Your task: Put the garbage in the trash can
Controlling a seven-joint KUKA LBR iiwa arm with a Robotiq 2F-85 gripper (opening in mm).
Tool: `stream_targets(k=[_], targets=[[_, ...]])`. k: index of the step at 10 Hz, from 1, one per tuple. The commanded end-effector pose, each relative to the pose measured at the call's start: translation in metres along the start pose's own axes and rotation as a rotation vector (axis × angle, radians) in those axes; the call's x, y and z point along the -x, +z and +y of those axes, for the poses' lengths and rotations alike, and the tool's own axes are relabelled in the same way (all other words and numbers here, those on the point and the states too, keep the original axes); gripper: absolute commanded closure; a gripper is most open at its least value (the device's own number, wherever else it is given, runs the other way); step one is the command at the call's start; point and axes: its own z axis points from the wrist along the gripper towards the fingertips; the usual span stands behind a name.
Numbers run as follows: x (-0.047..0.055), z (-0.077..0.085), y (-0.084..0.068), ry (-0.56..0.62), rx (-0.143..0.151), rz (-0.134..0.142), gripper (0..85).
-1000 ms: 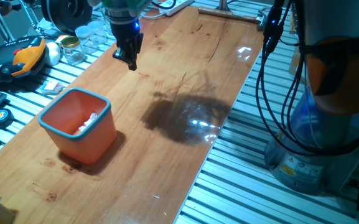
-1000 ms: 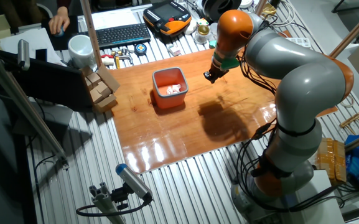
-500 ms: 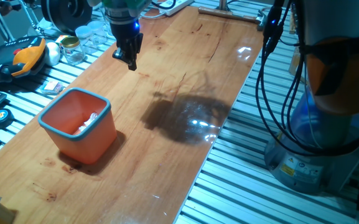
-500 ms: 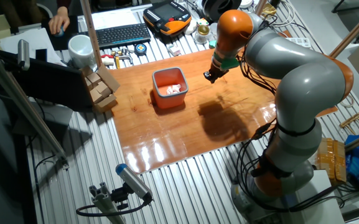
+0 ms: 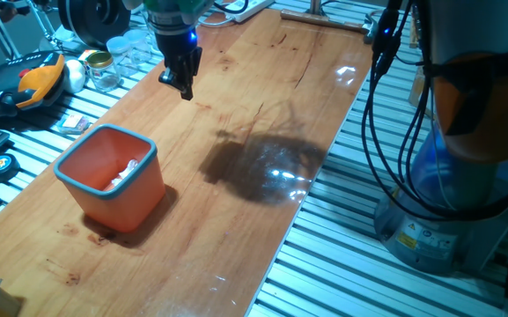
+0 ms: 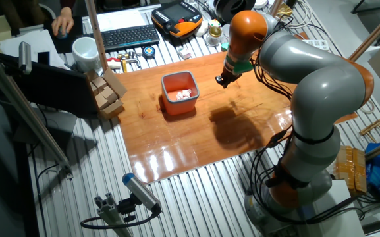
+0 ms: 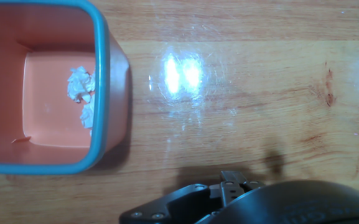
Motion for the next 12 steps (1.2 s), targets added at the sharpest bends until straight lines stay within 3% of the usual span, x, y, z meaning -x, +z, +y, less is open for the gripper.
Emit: stream_targets(k=[1,12], targets=[[0.0002,0.0002,-0.0001,0.0,0.0,0.0,85.0],[0.0024,0.0001,-0.0017,-0.003,-0.003,0.003,85.0]])
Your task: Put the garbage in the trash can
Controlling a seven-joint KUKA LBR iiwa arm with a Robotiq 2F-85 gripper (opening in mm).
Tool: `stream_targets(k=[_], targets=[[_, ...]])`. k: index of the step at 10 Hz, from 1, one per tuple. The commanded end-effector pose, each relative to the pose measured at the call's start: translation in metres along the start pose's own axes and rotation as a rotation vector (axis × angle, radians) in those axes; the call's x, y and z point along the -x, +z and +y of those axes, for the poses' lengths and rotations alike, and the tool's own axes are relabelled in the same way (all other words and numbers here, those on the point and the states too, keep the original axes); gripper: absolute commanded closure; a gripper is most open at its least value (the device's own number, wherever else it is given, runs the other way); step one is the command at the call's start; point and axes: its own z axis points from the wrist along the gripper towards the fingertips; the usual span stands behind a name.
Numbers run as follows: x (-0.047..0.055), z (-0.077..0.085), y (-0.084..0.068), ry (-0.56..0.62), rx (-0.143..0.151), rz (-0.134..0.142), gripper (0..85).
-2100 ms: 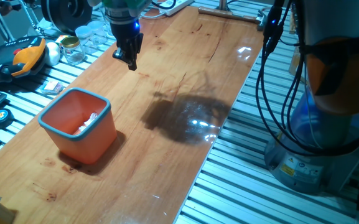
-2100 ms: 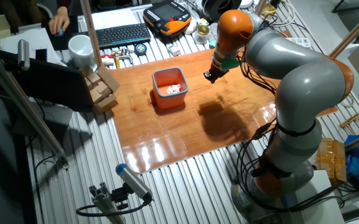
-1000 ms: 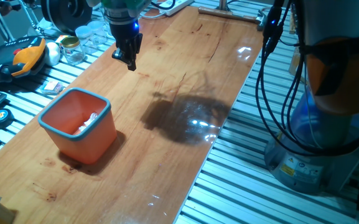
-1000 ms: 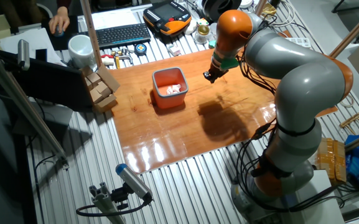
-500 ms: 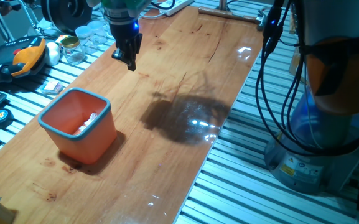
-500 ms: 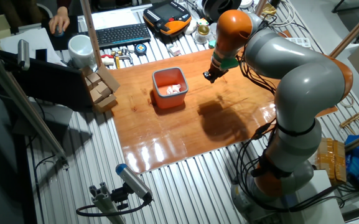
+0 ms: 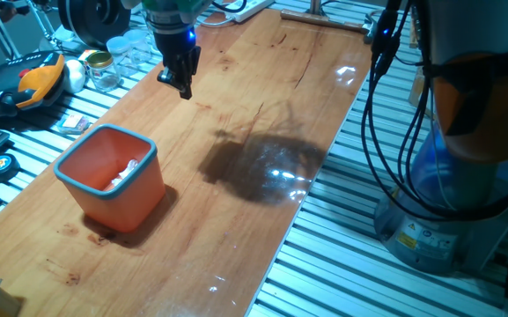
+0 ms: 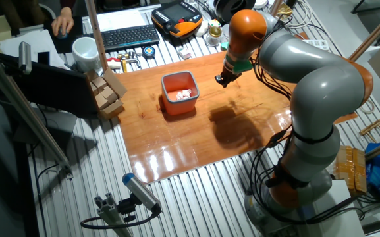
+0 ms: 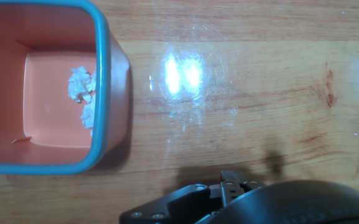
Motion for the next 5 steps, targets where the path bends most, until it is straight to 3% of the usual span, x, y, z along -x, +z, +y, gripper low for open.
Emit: stream_targets(k=[1,5], targets=[[0.0003,0.0004,-0.0002,0.001,-0.001,0.0,85.0],[0.0006,-0.0002,0.0016,0.004,-0.004,0.0,85.0]])
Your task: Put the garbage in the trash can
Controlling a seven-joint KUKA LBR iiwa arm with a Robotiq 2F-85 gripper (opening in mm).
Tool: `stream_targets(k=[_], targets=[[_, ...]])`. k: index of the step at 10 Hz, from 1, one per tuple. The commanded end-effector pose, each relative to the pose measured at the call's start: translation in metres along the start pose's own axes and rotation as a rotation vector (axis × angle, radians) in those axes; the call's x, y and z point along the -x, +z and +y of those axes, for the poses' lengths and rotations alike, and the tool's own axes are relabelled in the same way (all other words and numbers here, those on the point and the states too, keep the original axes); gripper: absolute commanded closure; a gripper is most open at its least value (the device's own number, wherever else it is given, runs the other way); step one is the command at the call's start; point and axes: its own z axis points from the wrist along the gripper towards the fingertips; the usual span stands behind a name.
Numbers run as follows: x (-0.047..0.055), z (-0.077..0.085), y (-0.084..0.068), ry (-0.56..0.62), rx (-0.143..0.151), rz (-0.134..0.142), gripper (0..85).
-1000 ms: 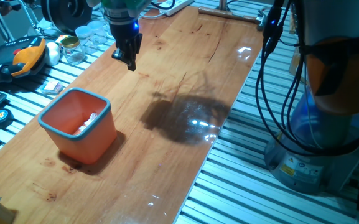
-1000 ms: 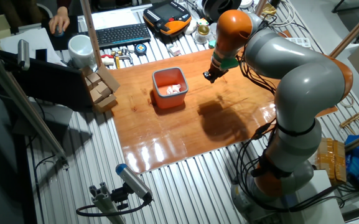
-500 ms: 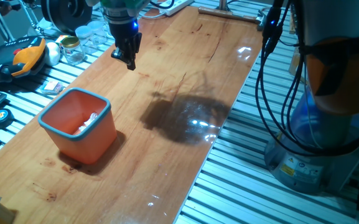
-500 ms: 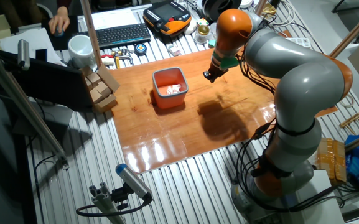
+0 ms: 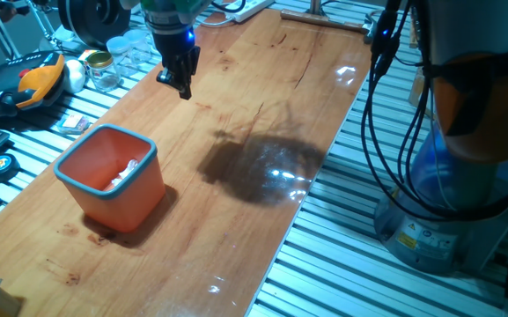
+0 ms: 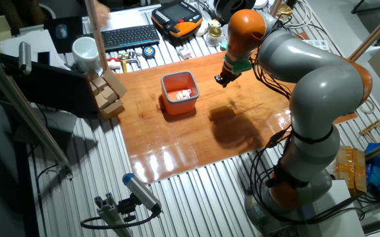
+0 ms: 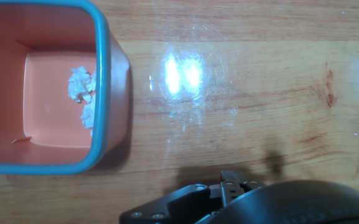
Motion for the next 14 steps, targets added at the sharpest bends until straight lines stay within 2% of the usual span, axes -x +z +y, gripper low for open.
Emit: stream_targets(k=[1,7,14], targets=[[-0.0005,0.0,-0.0004,0.002,0.003,0.001,85.0],[0.0011,0.0013,-0.0002,0.009,0.001,0.0,85.0],[0.0036,-0.0021,-0.0029,0.008,0.0,0.015,85.0]])
